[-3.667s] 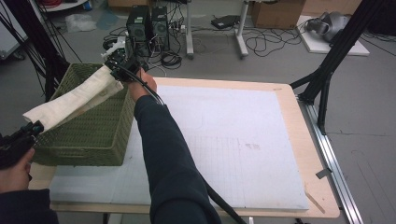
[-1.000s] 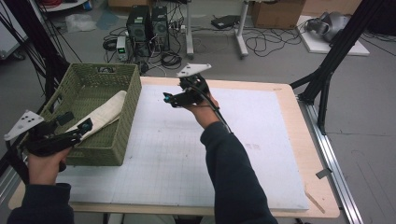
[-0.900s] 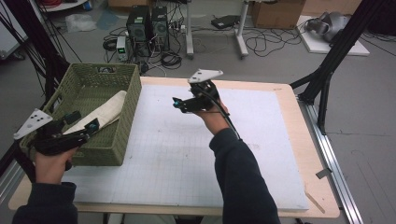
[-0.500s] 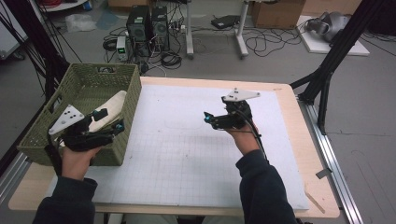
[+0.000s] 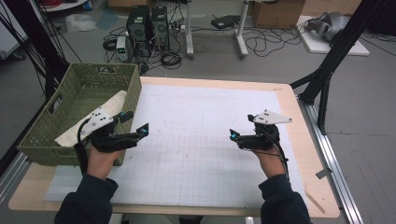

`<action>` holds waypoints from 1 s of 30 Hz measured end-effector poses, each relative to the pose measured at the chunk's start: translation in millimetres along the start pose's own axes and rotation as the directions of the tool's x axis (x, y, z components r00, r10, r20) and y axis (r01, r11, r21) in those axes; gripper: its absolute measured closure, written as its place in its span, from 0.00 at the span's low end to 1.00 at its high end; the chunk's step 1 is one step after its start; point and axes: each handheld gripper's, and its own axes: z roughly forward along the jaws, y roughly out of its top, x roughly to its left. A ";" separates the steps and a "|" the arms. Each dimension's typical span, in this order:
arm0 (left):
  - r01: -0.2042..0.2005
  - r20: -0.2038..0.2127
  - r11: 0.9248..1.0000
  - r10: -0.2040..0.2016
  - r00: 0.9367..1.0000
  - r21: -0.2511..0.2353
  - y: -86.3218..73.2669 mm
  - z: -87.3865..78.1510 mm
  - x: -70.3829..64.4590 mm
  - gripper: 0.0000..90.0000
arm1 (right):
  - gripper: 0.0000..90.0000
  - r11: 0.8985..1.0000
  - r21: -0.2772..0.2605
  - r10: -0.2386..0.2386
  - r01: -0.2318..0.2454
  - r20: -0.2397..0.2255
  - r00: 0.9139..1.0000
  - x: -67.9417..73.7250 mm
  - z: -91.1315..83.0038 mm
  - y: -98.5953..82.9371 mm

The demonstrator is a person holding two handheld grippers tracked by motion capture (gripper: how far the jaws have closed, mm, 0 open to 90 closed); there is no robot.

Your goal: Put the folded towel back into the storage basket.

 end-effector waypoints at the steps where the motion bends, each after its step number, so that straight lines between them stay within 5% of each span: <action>1: -0.005 0.004 1.000 0.005 1.000 0.001 -0.7 1.6 -2.9 0.25 | 0.13 1.000 0.000 0.004 -0.004 0.006 1.000 -1.7 -2.8 -3.2; 20: -0.054 0.075 0.998 0.052 0.996 0.023 -20.6 21.6 -30.8 0.25 | 0.13 0.998 -0.015 0.056 -0.055 0.084 0.995 -6.3 -35.4 -46.0; 30: -0.058 0.082 0.998 0.055 0.995 0.040 -24.9 26.4 -33.6 0.25 | 0.13 0.999 -0.008 0.046 -0.046 0.096 0.994 -6.1 -38.5 -48.2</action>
